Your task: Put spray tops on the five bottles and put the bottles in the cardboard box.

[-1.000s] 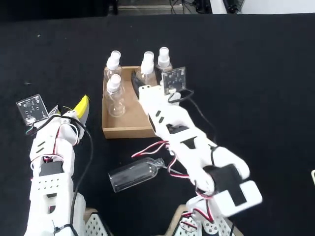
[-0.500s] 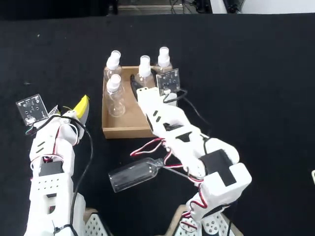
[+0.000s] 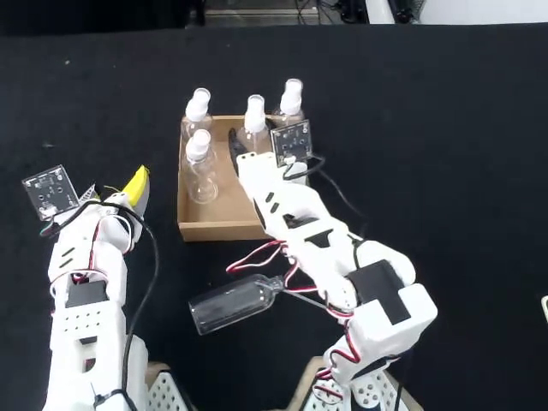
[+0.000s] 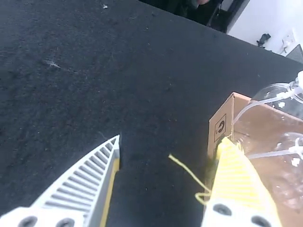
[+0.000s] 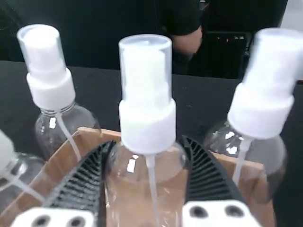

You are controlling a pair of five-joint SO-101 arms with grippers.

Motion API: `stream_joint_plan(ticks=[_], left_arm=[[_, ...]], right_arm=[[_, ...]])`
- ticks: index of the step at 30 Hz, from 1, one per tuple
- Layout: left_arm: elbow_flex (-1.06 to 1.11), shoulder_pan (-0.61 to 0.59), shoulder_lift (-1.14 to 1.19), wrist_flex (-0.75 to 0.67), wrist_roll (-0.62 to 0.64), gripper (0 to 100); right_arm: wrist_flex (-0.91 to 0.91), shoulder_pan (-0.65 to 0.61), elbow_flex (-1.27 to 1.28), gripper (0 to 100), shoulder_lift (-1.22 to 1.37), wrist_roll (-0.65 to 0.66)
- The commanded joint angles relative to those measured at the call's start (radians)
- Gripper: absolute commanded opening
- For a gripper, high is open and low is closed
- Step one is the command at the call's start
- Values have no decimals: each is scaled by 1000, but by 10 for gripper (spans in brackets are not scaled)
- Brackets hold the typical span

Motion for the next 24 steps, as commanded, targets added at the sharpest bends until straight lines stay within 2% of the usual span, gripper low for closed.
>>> stream_joint_plan(ticks=[1, 12, 19, 24], left_arm=[[-19, -12, -15, -20, -3, 299], [-19, -12, -15, -21, -3, 299], [-19, -12, -15, -21, -3, 299], [-19, -12, -15, -21, -3, 299]], right_arm=[[-23, -23, -39, 109, 2, 8], [-23, -26, -36, 63, 2, 9], [-23, -31, -16, 144, 1, 9], [-23, -31, -16, 145, 1, 9]])
